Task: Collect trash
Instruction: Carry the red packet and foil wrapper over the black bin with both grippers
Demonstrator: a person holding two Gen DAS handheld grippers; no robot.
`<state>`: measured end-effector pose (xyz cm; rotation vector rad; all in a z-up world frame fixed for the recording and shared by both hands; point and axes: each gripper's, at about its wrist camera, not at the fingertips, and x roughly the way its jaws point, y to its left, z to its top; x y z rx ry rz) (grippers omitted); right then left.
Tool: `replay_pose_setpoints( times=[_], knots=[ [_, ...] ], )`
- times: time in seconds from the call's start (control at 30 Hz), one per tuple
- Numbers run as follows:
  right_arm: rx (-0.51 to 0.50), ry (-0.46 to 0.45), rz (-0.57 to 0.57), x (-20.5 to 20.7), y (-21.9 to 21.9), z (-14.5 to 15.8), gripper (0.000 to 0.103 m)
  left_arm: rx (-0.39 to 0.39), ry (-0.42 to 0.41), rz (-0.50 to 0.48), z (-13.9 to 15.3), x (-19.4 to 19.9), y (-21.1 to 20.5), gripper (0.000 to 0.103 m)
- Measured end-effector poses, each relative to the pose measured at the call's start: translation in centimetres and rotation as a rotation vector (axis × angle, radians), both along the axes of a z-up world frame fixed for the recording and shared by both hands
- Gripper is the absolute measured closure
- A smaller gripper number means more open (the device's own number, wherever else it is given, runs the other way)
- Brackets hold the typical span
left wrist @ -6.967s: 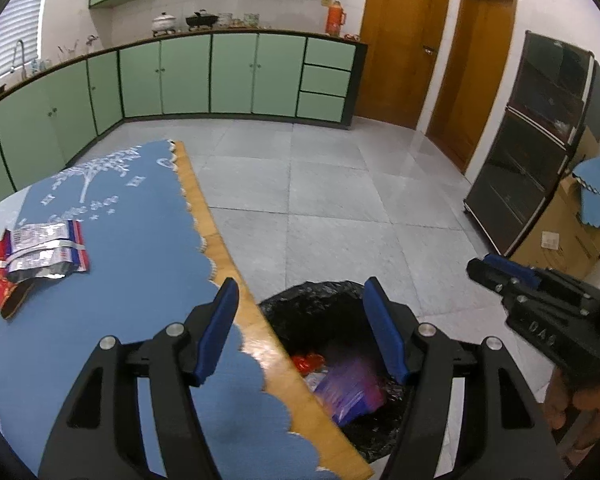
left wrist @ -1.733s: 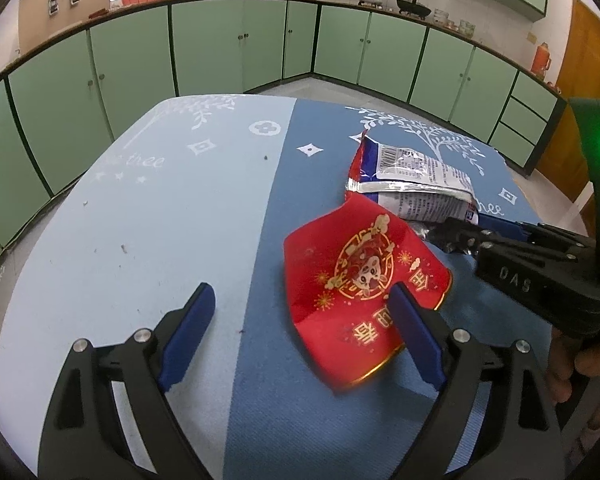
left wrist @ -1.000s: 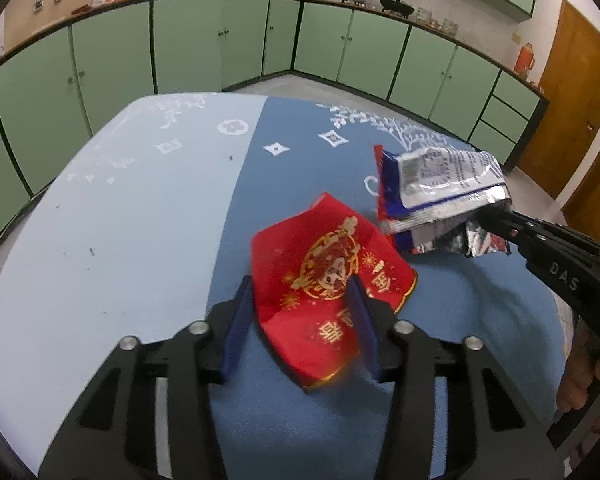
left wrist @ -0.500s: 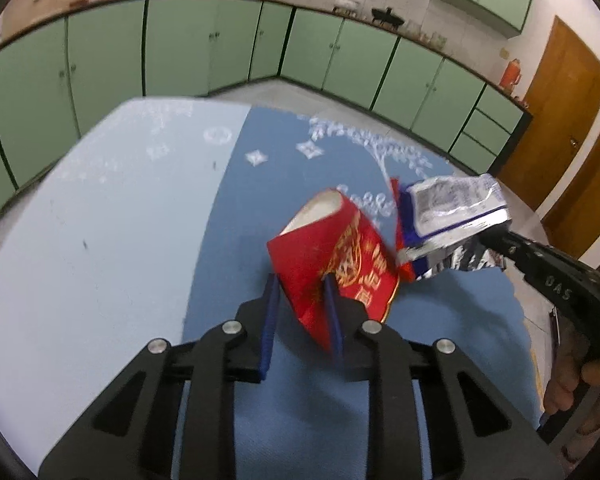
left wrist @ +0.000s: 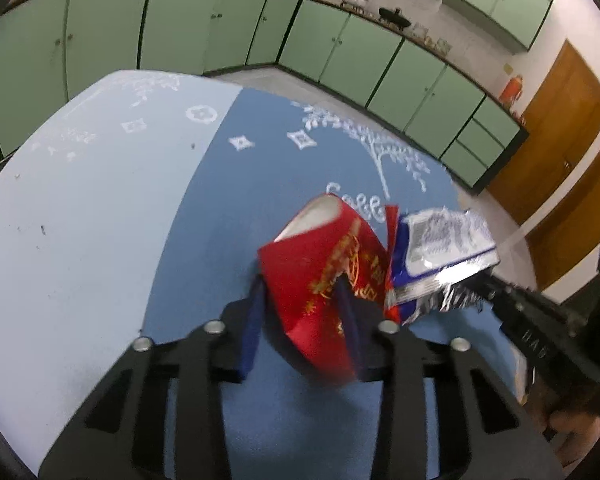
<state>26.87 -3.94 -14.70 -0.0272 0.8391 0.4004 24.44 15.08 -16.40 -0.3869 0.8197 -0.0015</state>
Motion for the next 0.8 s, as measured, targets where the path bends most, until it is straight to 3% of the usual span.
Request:
replay_pose_setpoints(
  times=[0.17, 0.33, 0.8],
  knots=[
    [0.009, -0.01, -0.008, -0.1, -0.4, 0.5, 0.101, 0.042, -0.069, -0.003, 1.8, -1.0, -0.7, 0.078],
    [0.009, -0.044, -0.017, -0.6, -1.2, 2.1, 0.101, 0.033, -0.093, 0.014, 2.8, -1.7, -0.2, 0.078],
    [0.0, -0.136, -0.063, -4.5, -4.9, 7.4, 0.101, 0.126, -0.167, -0.018, 6.7, -4.7, -3.5, 0.079]
  ],
)
